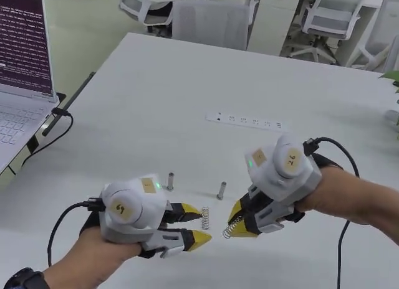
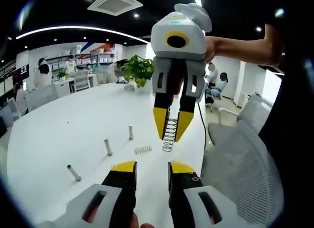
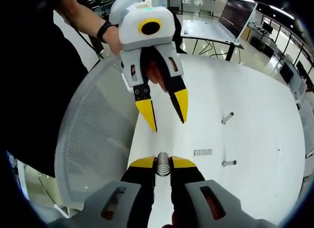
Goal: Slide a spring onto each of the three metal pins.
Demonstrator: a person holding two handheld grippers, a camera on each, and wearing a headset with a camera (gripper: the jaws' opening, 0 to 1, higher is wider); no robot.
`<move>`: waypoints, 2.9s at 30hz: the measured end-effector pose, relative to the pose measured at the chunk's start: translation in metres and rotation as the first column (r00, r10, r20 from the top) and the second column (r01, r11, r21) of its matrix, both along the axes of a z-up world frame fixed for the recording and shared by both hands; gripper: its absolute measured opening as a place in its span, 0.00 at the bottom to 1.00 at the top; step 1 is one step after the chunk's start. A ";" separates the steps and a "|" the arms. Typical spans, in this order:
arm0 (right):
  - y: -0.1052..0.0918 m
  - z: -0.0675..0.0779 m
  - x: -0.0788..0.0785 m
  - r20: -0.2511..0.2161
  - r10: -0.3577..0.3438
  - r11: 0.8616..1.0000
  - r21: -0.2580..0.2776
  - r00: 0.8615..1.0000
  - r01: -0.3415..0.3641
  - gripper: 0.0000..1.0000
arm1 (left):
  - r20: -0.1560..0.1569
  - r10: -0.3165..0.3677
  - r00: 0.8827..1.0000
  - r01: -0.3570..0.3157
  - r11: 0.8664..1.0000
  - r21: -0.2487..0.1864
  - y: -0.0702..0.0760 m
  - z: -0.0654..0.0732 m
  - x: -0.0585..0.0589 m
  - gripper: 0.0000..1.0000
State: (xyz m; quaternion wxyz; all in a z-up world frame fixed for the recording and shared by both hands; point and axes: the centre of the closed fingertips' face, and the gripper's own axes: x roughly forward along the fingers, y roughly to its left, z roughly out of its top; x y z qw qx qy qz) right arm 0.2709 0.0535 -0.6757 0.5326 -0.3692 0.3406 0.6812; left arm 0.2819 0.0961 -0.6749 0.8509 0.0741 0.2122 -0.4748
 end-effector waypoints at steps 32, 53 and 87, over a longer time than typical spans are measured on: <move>0.029 -0.035 0.030 0.022 -0.019 0.997 -0.074 1.000 0.021 0.08 | -0.052 0.289 0.956 -0.287 0.957 0.044 0.120 -0.023 -0.005 0.34; 0.064 -0.044 0.070 0.043 -0.019 0.995 -0.096 0.999 0.024 0.08 | -0.069 0.358 0.931 -0.357 0.934 0.028 0.143 -0.027 -0.009 0.42; 0.115 -0.041 0.137 0.098 -0.048 0.994 -0.090 0.994 0.056 0.08 | -0.084 0.401 0.912 -0.401 0.916 0.020 0.156 -0.027 -0.011 0.54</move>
